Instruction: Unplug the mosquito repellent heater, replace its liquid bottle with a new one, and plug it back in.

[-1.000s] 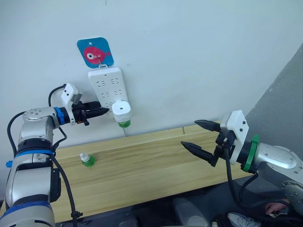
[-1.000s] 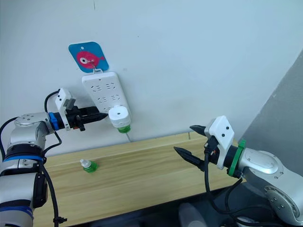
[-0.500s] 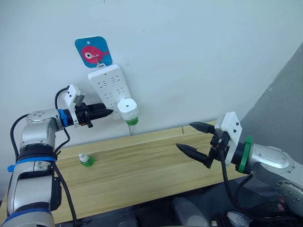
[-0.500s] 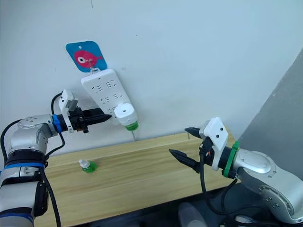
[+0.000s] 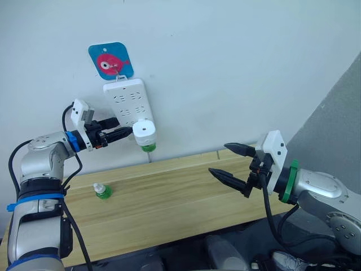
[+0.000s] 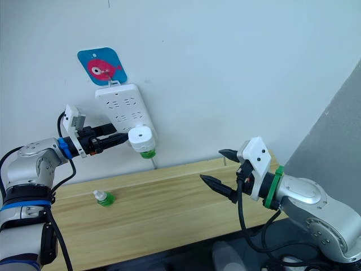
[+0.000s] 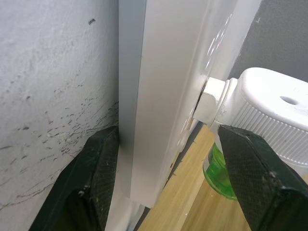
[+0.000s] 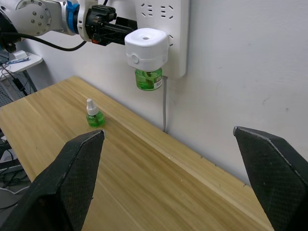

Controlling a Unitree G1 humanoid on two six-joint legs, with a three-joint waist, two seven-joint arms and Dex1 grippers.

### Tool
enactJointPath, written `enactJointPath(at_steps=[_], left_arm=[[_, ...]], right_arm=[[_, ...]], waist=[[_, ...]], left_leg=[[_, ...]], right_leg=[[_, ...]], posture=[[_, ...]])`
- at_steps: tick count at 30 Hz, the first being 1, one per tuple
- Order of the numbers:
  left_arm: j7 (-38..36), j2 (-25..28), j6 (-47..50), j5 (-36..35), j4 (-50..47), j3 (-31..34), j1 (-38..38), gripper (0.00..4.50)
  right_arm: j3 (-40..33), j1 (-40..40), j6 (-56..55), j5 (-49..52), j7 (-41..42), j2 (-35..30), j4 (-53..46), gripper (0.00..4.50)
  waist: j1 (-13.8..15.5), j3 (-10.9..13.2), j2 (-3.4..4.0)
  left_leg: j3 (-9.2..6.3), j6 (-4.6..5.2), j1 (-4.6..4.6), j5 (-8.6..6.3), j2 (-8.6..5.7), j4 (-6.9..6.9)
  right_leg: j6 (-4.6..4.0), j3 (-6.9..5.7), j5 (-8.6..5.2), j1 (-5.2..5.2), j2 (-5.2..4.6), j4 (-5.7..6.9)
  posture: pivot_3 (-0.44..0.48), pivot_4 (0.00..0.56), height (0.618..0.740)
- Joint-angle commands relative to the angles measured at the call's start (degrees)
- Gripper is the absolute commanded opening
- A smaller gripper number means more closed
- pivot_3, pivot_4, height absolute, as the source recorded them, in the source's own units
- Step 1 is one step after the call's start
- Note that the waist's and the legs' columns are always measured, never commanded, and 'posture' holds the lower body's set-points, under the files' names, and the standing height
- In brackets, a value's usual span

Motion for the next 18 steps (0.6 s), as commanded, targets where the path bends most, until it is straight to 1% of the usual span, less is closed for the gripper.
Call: enactJointPath(at_steps=[1,5,9,12,16,18], left_arm=[[-0.47,0.91,-0.23,0.31,-1.85,-0.32,-0.29,3.19],[-1.10,0.95,-0.88,1.21,-1.22,-1.22,-0.60,3.19],[-2.02,0.33,-0.27,0.44,-1.43,-1.27,-0.97,3.19],[-2.34,0.33,0.58,-0.17,-1.56,-0.81,-1.06,2.57],[-2.65,0.74,0.98,-0.46,-2.45,-0.56,-0.46,1.41],[-2.73,0.86,1.40,-0.69,-3.22,-0.33,-0.03,1.34]], right_arm=[[-0.34,-0.88,-1.26,-0.29,0.35,-0.05,-0.77,4.50],[-0.25,-0.80,-1.36,-0.29,0.49,-0.18,-0.68,4.50],[-0.13,-0.74,-1.39,-0.26,0.63,-0.22,-0.71,4.50],[-0.12,-0.67,-1.41,-0.20,0.64,-0.16,-0.78,4.50],[0.14,-0.58,-1.47,-0.10,0.61,0.08,-0.88,4.50],[0.55,-0.78,-1.60,-0.22,0.58,0.40,-0.67,4.50]], waist=[[-0.02,0.00,0.00],[-0.01,0.00,0.00],[0.00,0.00,0.00],[0.02,0.00,0.00],[0.13,0.00,0.00],[0.12,0.01,0.00]], left_leg=[[0.00,0.00,0.00,0.00,0.00,0.00],[0.00,0.00,0.01,0.00,0.00,0.00],[0.00,0.00,0.00,0.00,0.00,0.00],[0.00,0.00,0.00,0.00,0.00,0.00],[0.00,0.00,0.00,0.00,0.00,0.00],[0.00,0.00,0.00,0.00,0.00,0.01]], right_leg=[[0.00,0.00,0.00,0.00,0.00,0.00],[0.00,0.01,0.00,0.00,0.00,0.00],[0.00,0.00,0.00,0.00,0.00,0.00],[0.00,0.00,0.00,0.00,0.00,0.00],[0.00,0.00,0.00,0.00,0.00,0.00],[0.00,0.00,0.00,0.00,0.00,0.00]], posture=[[-0.260,0.103,0.736],[-0.258,0.104,0.736],[-0.257,0.105,0.736],[-0.257,0.106,0.736],[-0.256,0.107,0.736],[-0.256,0.107,0.736]])
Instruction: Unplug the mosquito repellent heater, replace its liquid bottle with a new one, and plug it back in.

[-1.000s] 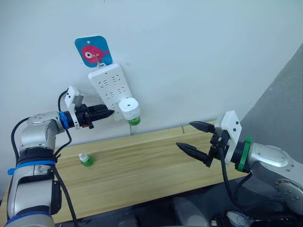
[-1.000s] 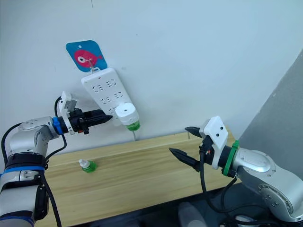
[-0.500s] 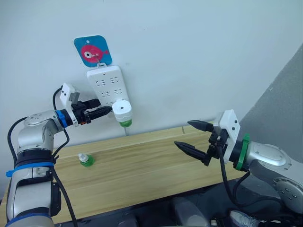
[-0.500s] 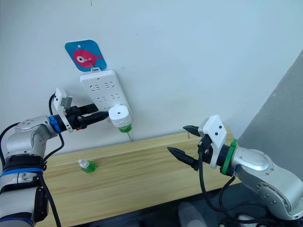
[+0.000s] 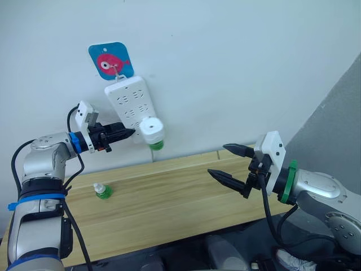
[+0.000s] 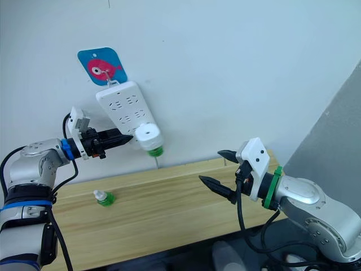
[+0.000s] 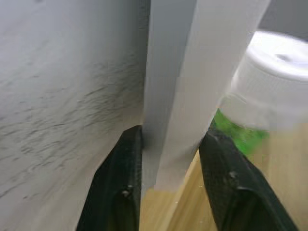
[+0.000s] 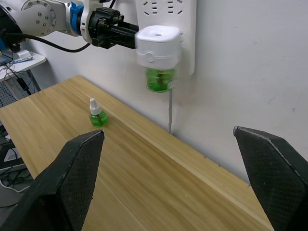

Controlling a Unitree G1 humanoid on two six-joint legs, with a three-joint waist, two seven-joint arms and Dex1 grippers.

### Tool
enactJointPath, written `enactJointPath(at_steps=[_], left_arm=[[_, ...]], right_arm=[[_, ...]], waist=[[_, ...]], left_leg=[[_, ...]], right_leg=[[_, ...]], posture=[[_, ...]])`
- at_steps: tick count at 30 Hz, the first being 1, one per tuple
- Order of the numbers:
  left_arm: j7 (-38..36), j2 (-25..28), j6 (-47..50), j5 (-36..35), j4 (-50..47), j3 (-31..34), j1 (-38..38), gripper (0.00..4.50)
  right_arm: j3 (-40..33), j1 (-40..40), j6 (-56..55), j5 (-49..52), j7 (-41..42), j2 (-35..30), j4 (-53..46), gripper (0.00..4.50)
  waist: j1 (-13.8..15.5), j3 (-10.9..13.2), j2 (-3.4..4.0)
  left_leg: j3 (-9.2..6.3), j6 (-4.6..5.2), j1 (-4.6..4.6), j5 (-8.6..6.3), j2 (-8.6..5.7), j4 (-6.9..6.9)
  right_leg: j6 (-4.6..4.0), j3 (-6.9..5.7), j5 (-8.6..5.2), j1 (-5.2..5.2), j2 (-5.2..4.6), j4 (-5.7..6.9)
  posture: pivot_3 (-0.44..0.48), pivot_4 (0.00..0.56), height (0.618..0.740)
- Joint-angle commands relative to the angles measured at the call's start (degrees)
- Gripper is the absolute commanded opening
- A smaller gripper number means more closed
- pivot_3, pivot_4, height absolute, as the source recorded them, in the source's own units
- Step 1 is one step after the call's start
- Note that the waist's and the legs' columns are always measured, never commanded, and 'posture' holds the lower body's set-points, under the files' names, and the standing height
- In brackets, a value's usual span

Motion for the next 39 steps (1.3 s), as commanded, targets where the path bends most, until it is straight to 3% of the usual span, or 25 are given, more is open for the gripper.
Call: enactJointPath(at_steps=[1,7,13,17,23,31,39], left_arm=[[0.03,0.81,0.87,-1.41,-2.85,1.24,0.13,1.34],[1.24,0.76,4.73,-3.41,-8.54,2.13,1.94,1.34],[5.12,-0.26,5.82,-4.39,-14.75,3.64,5.20,1.33],[8.66,-2.09,5.50,-4.74,-18.58,4.42,7.91,1.33],[11.33,-3.41,8.28,-7.07,-24.30,4.56,11.23,1.33],[12.67,-3.51,8.75,-8.33,-25.84,4.29,12.32,1.32],[12.55,-3.75,7.77,-7.88,-25.37,3.93,12.35,1.32]], right_arm=[[0.28,-0.95,-1.35,-0.34,0.33,0.47,-0.64,4.50],[6.89,-5.90,-2.09,-5.42,-1.49,4.31,3.08,4.50],[17.67,-15.80,-2.07,-15.33,-7.50,15.00,9.86,4.50],[20.91,-19.84,-2.52,-20.64,-11.47,22.15,14.12,4.50],[21.25,-24.07,-2.46,-27.42,-16.85,30.19,21.49,4.50],[21.16,-26.51,0.56,-28.91,-17.16,37.31,25.99,4.50],[20.44,-29.66,3.97,-30.44,-17.81,41.01,27.99,4.50]], waist=[[-0.03,0.00,0.00],[-0.05,0.00,0.01],[-0.14,0.06,0.05],[0.37,0.06,0.06],[1.10,0.07,0.08],[1.16,0.08,0.11],[0.85,0.09,0.13]], left_leg=[[0.00,0.00,0.01,0.00,0.00,0.01],[0.01,0.00,0.01,0.00,0.00,0.02],[-0.03,0.00,-0.01,0.00,0.02,0.01],[-0.13,-0.01,-0.14,0.00,0.01,0.01],[-0.12,-0.02,-0.30,0.01,-0.06,0.03],[-0.14,-0.01,-0.30,0.01,-0.05,0.02],[-0.11,-0.03,-0.24,0.02,-0.02,0.07]], right_leg=[[0.00,0.00,0.00,0.00,0.00,0.01],[0.00,0.02,0.00,0.00,0.00,0.02],[0.00,0.00,0.00,-0.03,0.00,0.03],[-0.02,-0.07,0.02,-0.15,-0.05,0.06],[-0.27,-0.08,0.18,-0.32,-0.19,0.09],[-0.29,-0.11,0.19,-0.35,-0.17,0.15],[-0.28,-0.08,0.19,-0.36,-0.12,0.25]], posture=[[-0.256,0.107,0.736],[-0.248,0.107,0.736],[-0.240,0.117,0.736],[-0.240,0.117,0.736],[-0.232,0.125,0.736],[-0.220,0.121,0.736],[-0.220,0.116,0.736]])
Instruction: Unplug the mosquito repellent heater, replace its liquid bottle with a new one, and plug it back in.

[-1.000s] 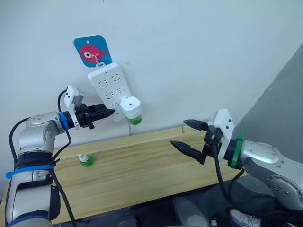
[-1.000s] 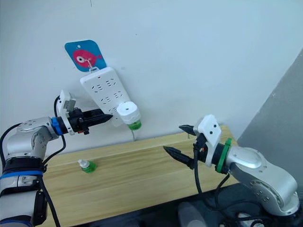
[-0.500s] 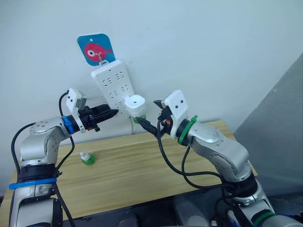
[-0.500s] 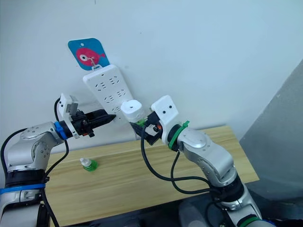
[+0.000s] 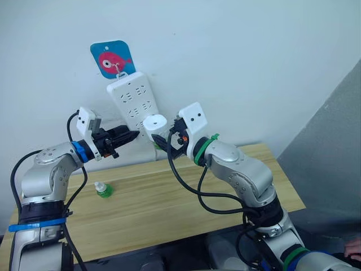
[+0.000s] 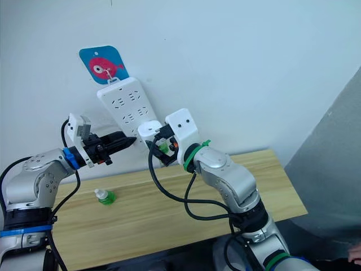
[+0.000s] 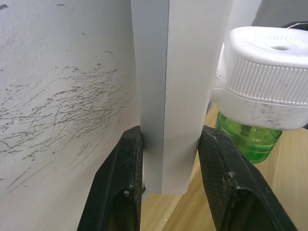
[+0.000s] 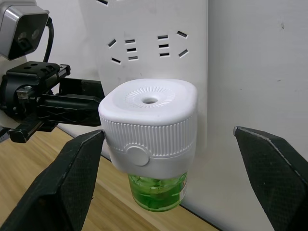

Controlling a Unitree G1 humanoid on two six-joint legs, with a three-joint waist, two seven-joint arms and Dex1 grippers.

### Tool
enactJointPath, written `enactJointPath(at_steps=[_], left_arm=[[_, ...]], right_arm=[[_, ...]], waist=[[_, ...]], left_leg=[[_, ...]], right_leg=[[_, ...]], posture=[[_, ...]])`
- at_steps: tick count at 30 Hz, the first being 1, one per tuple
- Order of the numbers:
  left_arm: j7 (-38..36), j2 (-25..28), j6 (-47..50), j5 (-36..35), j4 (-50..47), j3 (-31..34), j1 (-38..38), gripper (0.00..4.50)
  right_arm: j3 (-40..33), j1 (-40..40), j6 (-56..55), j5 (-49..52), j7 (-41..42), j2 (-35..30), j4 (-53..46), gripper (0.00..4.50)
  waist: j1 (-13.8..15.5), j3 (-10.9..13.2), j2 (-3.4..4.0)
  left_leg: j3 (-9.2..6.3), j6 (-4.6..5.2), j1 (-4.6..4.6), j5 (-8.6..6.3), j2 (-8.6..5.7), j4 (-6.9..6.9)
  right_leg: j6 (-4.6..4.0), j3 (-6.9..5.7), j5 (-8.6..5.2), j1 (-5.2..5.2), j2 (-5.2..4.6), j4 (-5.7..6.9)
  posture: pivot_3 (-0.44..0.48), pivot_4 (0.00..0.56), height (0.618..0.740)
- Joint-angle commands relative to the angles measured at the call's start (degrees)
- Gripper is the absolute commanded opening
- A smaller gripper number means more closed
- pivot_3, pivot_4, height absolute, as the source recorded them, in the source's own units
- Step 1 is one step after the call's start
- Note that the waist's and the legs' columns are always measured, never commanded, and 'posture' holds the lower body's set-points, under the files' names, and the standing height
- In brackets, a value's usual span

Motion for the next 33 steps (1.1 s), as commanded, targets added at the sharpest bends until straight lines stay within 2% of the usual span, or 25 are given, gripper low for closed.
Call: enactJointPath(at_steps=[1,18,33], left_arm=[[-1.28,-0.40,-0.83,-0.99,-1.88,-1.12,-0.66,1.32],[-2.19,0.26,-2.49,-0.53,-0.25,-1.37,-0.76,1.32],[-1.87,0.11,-2.50,-0.56,-0.64,-1.60,-0.87,1.32]], right_arm=[[-0.63,-2.95,0.20,-1.50,-1.11,2.24,0.06,4.50],[-2.17,-2.28,5.16,0.00,4.45,-0.17,-5.08,4.50],[0.00,-4.73,0.84,-6.10,-0.46,6.62,2.88,4.50]], waist=[[-0.04,0.00,0.00],[-0.19,-0.05,-0.03],[-0.20,-0.05,-0.03]], left_leg=[[0.00,0.00,0.01,0.00,0.00,0.00],[0.03,-0.05,-0.21,0.03,-0.04,0.03],[0.03,-0.05,-0.22,0.03,-0.06,0.02]], right_leg=[[0.00,0.00,0.00,-0.01,0.01,0.04],[-0.02,0.04,0.00,-0.44,-0.03,0.47],[-0.02,0.04,0.00,-0.45,-0.04,0.48]], posture=[[-0.220,0.116,0.736],[-0.218,0.104,0.736],[-0.214,0.107,0.736]])
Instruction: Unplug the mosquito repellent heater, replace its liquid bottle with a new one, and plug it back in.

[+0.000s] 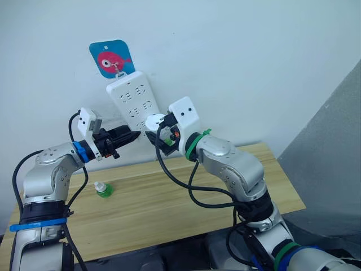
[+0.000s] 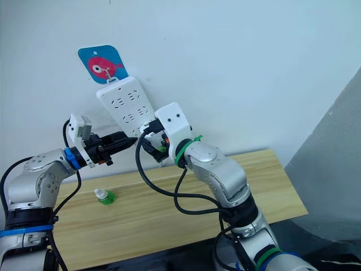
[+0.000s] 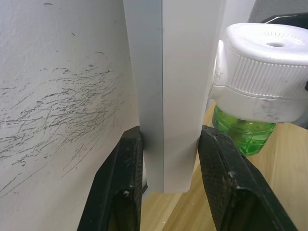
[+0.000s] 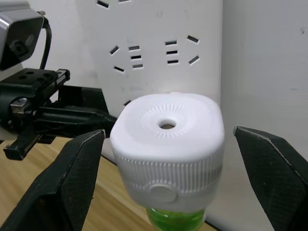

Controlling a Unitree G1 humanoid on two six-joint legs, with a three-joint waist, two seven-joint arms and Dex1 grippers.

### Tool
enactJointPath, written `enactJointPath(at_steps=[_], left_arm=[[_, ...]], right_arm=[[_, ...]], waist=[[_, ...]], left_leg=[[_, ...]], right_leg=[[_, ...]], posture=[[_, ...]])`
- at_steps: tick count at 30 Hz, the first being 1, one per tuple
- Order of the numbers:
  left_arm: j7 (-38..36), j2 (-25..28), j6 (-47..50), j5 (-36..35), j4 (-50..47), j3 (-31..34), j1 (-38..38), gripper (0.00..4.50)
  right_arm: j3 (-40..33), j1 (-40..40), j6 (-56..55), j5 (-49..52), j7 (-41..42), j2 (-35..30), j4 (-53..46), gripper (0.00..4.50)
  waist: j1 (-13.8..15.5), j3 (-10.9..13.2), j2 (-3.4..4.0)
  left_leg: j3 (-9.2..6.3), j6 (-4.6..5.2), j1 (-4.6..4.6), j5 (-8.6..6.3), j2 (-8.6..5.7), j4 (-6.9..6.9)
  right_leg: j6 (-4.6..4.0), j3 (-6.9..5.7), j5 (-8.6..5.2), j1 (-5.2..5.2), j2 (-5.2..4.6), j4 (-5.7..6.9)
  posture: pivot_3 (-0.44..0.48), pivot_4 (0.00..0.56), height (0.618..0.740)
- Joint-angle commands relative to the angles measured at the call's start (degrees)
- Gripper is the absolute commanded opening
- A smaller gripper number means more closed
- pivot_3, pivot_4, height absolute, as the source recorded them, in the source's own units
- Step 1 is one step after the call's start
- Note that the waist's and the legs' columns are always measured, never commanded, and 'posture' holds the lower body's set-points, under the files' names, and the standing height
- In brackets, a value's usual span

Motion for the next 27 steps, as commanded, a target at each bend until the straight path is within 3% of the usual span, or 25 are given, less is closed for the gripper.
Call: enactJointPath(at_steps=[1,5,8,10,11,27], left_arm=[[-0.37,0.23,-0.39,-0.24,-1.63,-0.73,-0.69,1.32],[-0.30,0.18,-0.46,-0.28,-1.66,-0.81,-0.71,1.32],[-0.37,0.18,-0.56,-0.28,-1.59,-0.89,-0.76,1.32],[-0.37,0.12,-0.62,-0.30,-1.58,-0.92,-0.76,1.32],[-0.32,0.05,-0.66,-0.30,-1.61,-0.96,-0.75,1.32],[2.97,-1.14,-8.11,4.39,3.07,-1.37,-1.71,1.32]], right_arm=[[0.33,-1.73,-2.24,-1.38,-0.42,1.21,-0.33,4.50],[0.25,-1.61,-2.83,-2.26,-0.12,1.86,0.85,4.50],[-0.06,-1.62,-3.33,-2.50,-0.20,2.43,1.48,3.92],[-0.08,-1.67,-3.45,-2.62,-0.07,2.51,1.71,3.09],[-0.10,-1.70,-3.52,-2.69,0.00,2.57,1.83,3.03],[-1.79,-0.53,1.74,-2.05,1.68,0.47,-4.93,3.02]], waist=[[0.01,0.00,0.00],[0.02,0.00,0.00],[0.02,0.00,0.00],[0.03,0.00,0.00],[0.02,0.00,0.00],[0.53,0.00,0.00]], left_leg=[[0.00,0.00,0.00,0.00,0.00,0.00],[0.00,0.00,0.00,0.00,0.00,0.00],[-0.01,0.00,0.00,0.00,0.00,0.00],[-0.01,0.00,0.00,0.00,0.00,0.00],[-0.01,0.00,0.00,0.00,0.00,0.00],[-0.05,-0.01,-0.08,0.01,-0.05,0.02]], right_leg=[[0.00,0.00,0.00,0.00,0.00,0.00],[0.00,0.00,0.00,0.00,0.00,0.01],[0.00,-0.01,0.00,0.00,0.00,0.01],[0.00,-0.01,0.00,0.00,0.00,0.01],[0.00,-0.01,0.00,0.00,0.00,0.01],[0.00,-0.04,0.00,-0.01,-0.07,-0.02]], posture=[[-0.214,0.107,0.736],[-0.213,0.107,0.736],[-0.213,0.107,0.736],[-0.213,0.107,0.736],[-0.213,0.107,0.736],[-0.232,0.108,0.736]])
